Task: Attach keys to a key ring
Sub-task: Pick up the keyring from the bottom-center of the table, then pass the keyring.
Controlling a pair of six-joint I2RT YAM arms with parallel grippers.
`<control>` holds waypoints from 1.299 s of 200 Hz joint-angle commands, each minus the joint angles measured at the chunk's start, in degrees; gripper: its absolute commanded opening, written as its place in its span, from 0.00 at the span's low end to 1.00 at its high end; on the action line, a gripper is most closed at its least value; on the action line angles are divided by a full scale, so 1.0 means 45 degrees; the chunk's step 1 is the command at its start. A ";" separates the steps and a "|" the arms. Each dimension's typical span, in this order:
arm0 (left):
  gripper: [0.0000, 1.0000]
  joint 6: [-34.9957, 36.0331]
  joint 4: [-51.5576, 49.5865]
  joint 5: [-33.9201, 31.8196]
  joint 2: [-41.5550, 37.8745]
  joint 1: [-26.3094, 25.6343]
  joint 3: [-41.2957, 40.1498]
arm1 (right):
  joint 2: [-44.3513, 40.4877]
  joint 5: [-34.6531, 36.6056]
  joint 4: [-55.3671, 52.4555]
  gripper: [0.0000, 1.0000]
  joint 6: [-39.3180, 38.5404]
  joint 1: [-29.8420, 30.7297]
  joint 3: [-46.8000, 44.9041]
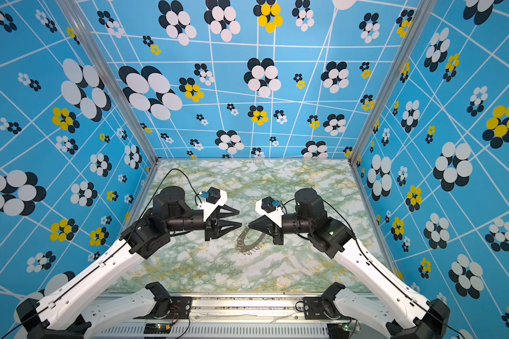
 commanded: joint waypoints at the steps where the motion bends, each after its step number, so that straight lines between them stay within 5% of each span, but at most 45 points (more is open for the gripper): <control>1: 0.46 0.0383 0.0132 0.0376 0.0029 -0.0131 0.0042 | -0.0218 -0.0725 0.0975 0.00 0.0376 0.0064 0.0554; 35: 0.44 0.0498 0.0719 0.0424 -0.0066 -0.0190 -0.0115 | -0.0284 -0.1045 0.1565 0.00 0.0841 0.0066 0.0614; 134: 0.13 0.0793 0.1359 0.0498 -0.0268 -0.0899 -0.0427 | -0.0462 -0.1411 0.2641 0.00 0.1798 0.0064 0.0425; 201: 0.00 0.0828 0.1732 0.0260 -0.0439 -0.1038 -0.0561 | -0.0520 -0.1518 0.2642 0.00 0.1891 0.0065 0.0420; 260: 0.00 0.1335 0.1361 -0.0199 -0.0608 -0.1101 -0.0424 | -0.0530 -0.1428 0.2234 0.00 0.1885 0.0066 0.0386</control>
